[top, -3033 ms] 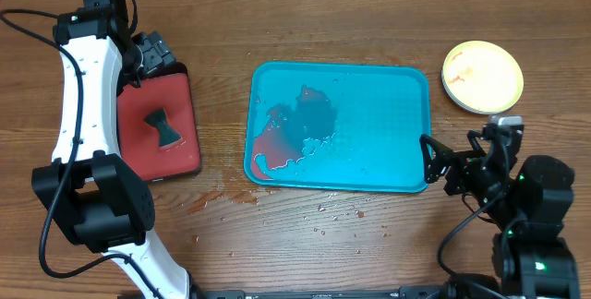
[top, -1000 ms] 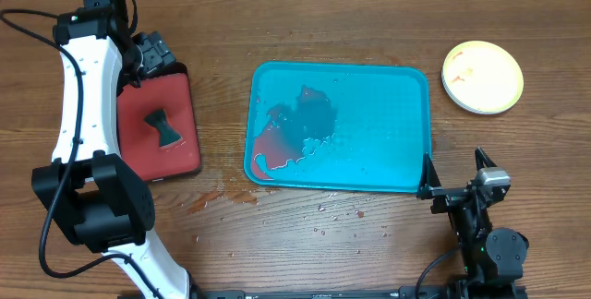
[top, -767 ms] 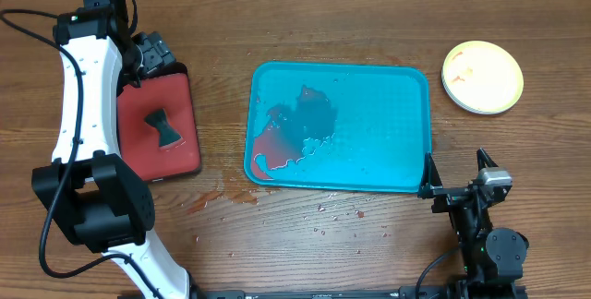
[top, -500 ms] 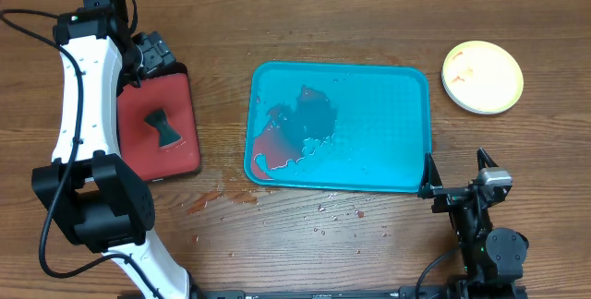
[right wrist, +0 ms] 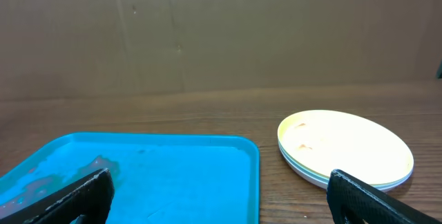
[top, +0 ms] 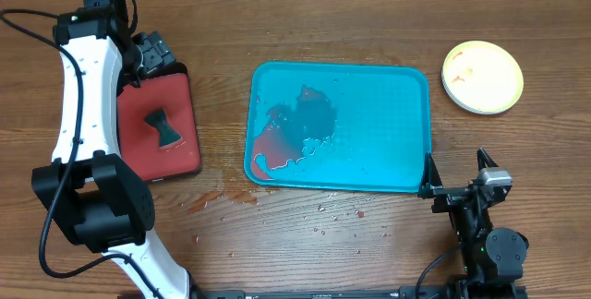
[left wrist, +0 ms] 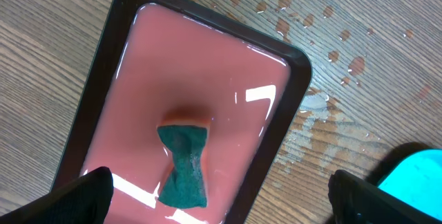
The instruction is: Clean dirty plates on tray and stack at the side
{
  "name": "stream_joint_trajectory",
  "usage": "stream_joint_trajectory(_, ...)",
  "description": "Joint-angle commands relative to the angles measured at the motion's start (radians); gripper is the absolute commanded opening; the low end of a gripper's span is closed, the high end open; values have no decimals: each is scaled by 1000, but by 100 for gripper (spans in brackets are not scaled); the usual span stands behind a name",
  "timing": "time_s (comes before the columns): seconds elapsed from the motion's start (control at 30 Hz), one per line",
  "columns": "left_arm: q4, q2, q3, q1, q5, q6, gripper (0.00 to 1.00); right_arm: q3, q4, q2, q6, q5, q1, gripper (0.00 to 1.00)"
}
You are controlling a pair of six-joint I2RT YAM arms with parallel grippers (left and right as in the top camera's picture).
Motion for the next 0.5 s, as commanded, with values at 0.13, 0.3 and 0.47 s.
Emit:
stream_joint_trajectory(0.13, -32, -14, 13, 4, -9, 20, 100, -10, 8, -10, 3, 14, 8, 100)
stream_joint_trajectory(0.3, -134, -23, 13, 4, -29, 58, 100, -10, 8, -10, 3, 14, 8, 100)
stream_joint_trajectory(0.47, -122, -131, -13, 3, 11, 84, 100, -10, 8, -10, 3, 14, 8, 100)
